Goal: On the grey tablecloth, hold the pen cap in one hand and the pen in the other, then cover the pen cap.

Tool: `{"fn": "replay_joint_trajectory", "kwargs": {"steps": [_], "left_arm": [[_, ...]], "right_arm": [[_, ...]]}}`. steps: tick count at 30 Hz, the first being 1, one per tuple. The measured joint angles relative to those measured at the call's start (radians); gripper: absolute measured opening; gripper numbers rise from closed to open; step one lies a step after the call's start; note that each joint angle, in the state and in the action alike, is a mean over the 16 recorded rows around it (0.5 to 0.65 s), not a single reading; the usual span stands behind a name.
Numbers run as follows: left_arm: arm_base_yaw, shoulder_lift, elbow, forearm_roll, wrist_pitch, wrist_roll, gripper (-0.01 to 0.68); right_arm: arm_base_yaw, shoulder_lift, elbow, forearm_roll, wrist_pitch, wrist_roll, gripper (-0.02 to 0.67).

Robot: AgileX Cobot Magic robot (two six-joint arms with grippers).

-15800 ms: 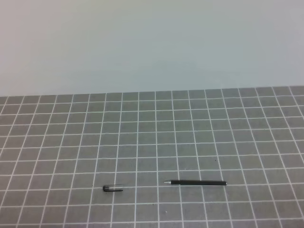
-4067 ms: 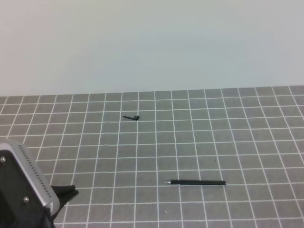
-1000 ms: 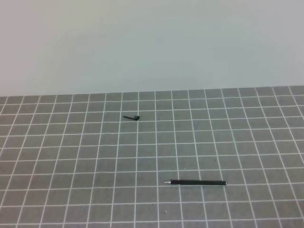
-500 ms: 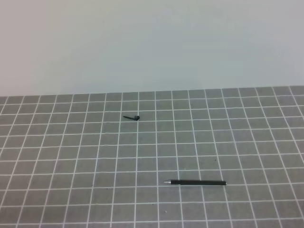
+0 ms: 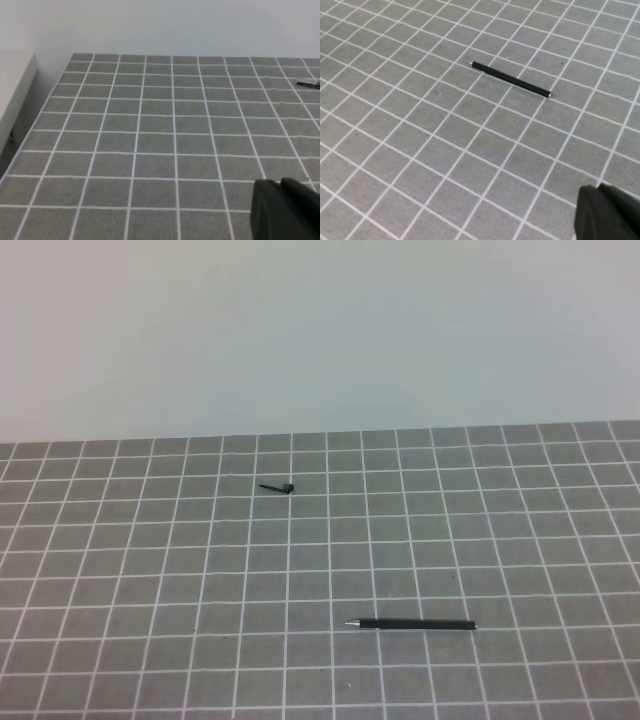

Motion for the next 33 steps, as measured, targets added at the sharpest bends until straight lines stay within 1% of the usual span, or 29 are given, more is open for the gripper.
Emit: {"fn": "replay_joint_trajectory", "kwargs": {"steps": [33], "left_arm": [[0.0,0.0,0.0,0.007,0.009,0.008,-0.003]], "right_arm": [[0.0,-0.002,0.0,0.001,0.0,0.0,0.005]]}}
